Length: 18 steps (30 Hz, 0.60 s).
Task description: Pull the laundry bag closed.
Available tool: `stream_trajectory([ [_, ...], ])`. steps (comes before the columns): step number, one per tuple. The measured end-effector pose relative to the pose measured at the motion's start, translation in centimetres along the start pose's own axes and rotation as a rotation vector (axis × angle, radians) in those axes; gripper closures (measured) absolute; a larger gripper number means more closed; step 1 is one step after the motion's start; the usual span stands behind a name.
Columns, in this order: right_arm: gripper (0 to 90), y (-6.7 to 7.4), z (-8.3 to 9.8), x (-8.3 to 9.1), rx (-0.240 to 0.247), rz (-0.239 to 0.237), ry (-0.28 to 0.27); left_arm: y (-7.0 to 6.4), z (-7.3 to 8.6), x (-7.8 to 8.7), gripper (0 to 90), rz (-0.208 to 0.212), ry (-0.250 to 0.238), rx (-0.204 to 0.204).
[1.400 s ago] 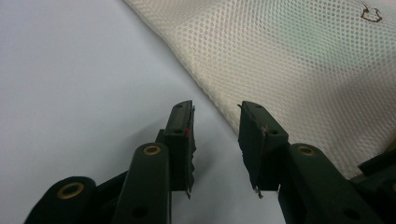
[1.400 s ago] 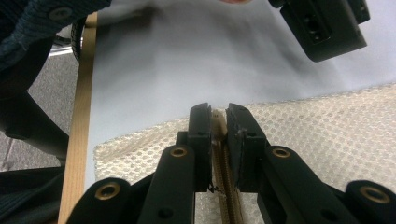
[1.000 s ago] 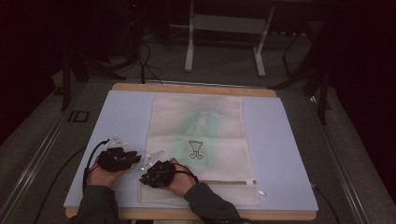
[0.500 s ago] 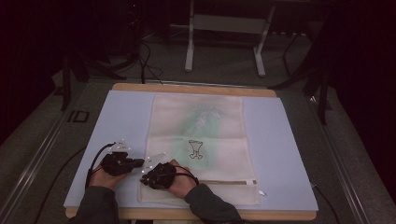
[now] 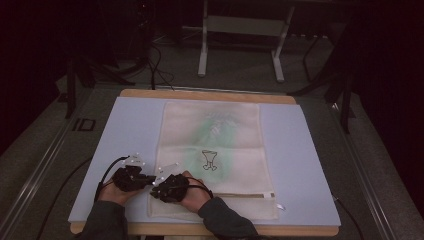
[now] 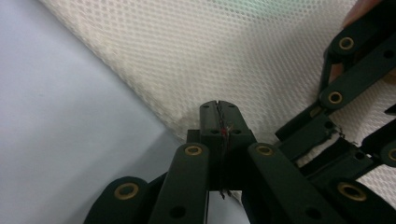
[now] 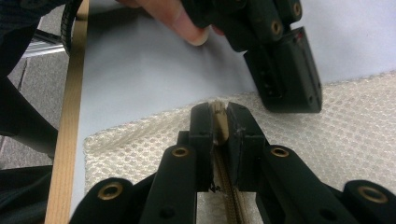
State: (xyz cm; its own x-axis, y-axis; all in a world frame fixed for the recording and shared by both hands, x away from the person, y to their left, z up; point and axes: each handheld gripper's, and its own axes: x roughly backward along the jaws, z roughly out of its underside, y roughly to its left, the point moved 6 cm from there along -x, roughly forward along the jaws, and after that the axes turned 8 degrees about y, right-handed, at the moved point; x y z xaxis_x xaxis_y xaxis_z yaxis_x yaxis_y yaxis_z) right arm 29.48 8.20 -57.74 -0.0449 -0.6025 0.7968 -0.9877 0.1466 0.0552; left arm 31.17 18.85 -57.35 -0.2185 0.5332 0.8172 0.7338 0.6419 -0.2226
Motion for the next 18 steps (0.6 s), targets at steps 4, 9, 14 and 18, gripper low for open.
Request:
stream_trajectory([
  [4,81.6,0.01,-0.02,0.01,0.000,0.001,0.004,-0.02,0.17,-0.05,89.4,0.009,0.013,0.015],
  [9,81.6,0.07,0.02,0.02,0.001,0.013,0.003,-0.29,0.49,0.17,89.5,0.001,0.032,0.042],
  [14,81.7,0.25,0.02,0.02,0.001,0.034,0.004,-0.28,0.72,0.31,89.6,0.023,0.036,0.075],
  [18,81.9,0.27,0.06,0.03,0.001,0.040,0.001,-0.38,0.64,0.31,89.8,0.005,0.054,0.063],
])
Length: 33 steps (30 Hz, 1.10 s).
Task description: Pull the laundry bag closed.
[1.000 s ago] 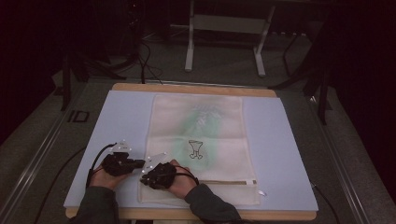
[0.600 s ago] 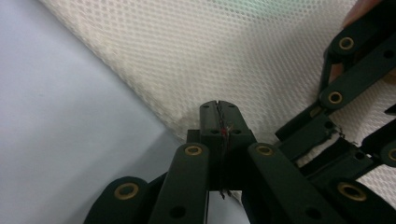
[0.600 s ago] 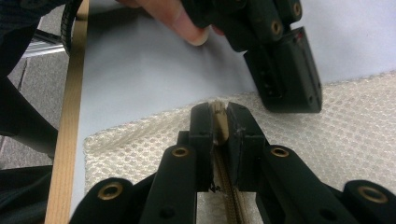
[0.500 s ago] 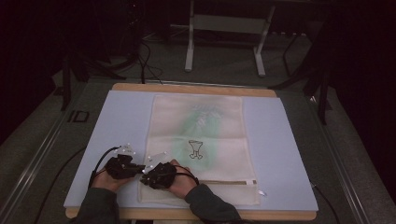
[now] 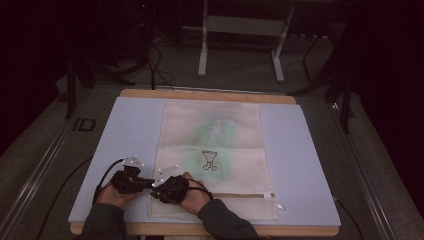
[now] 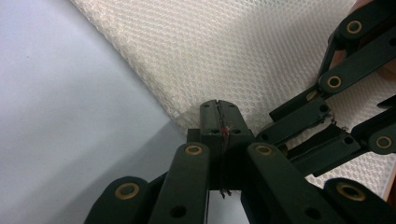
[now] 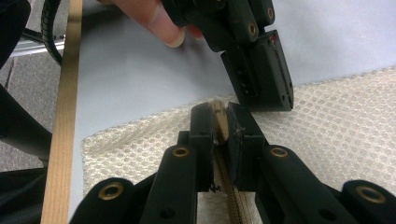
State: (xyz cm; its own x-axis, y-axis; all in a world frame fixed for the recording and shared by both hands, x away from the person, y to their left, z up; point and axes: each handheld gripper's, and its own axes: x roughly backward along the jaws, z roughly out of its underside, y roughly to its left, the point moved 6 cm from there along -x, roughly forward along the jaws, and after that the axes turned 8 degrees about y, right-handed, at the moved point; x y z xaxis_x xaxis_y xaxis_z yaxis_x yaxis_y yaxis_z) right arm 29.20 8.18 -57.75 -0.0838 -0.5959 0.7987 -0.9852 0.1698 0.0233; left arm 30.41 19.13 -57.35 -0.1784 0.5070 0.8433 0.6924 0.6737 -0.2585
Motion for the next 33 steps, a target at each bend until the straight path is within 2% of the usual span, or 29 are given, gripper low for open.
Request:
stream_trajectory([
  [10,82.1,-0.1,0.4,0.4,-0.016,-0.011,-0.006,0.0,-0.1,0.0,89.9,-0.003,0.007,-0.009],
  [25,82.2,-0.1,1.0,1.0,0.005,-0.003,0.024,0.1,0.0,0.0,89.9,0.005,0.006,-0.010],
  [33,82.2,0.3,1.0,1.4,0.039,0.045,0.060,0.0,-0.1,0.0,89.9,0.002,0.005,-0.016],
])
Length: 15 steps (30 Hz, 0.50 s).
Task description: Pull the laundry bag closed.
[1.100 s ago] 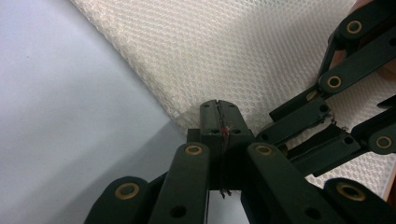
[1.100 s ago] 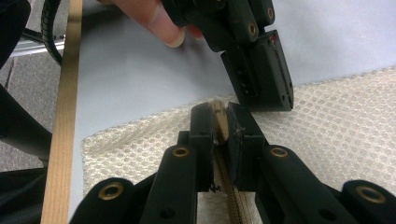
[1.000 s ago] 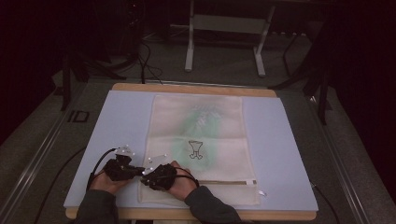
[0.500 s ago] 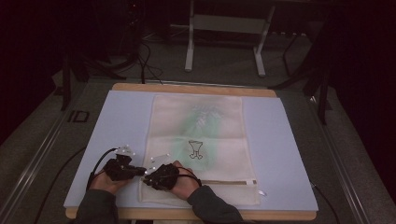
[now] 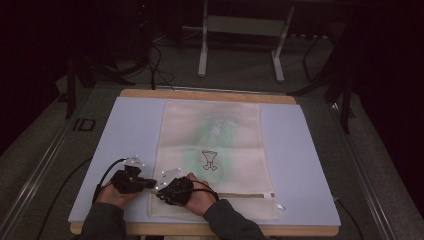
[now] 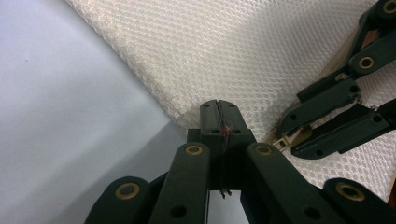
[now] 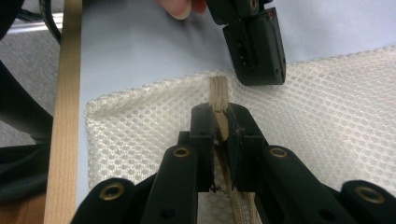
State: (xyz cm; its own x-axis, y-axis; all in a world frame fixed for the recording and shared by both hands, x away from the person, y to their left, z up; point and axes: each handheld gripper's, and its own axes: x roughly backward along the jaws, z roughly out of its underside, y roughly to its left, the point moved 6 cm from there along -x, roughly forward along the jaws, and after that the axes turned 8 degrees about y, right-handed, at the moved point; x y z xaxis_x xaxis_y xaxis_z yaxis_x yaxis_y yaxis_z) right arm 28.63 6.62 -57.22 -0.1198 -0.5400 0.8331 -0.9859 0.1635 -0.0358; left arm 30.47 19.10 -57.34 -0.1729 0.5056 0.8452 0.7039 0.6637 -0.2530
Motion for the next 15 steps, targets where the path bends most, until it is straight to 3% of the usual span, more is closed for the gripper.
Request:
stream_trajectory([
  [15,82.2,0.03,0.28,0.75,0.013,0.011,0.018,0.06,-0.12,-0.01,89.9,0.008,0.012,-0.012],
])
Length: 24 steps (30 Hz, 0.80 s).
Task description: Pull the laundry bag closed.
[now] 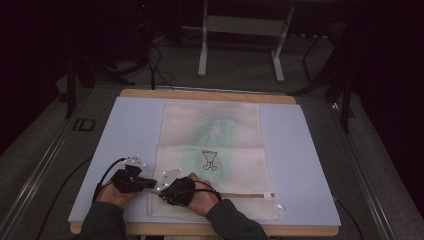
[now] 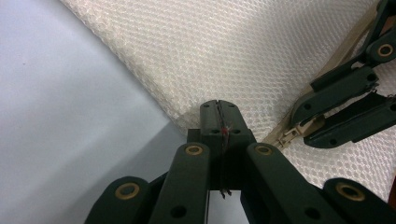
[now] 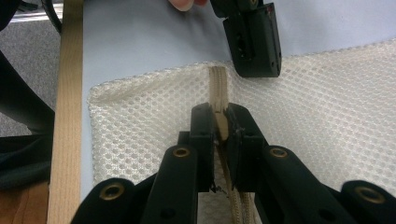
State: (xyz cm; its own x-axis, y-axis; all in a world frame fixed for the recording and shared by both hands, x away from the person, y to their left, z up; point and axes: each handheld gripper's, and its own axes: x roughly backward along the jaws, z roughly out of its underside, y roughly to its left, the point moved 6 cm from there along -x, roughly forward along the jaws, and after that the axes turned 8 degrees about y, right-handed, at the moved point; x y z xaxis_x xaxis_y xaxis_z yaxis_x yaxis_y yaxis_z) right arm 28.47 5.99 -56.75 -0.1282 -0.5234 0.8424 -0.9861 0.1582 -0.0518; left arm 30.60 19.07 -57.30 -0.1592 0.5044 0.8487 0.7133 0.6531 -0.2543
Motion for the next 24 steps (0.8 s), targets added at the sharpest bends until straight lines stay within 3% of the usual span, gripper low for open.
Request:
stream_trajectory([
  [24,82.2,-0.47,0.77,0.86,-0.015,-0.017,-0.003,0.00,-0.01,0.00,89.9,-0.002,0.004,-0.012],
])
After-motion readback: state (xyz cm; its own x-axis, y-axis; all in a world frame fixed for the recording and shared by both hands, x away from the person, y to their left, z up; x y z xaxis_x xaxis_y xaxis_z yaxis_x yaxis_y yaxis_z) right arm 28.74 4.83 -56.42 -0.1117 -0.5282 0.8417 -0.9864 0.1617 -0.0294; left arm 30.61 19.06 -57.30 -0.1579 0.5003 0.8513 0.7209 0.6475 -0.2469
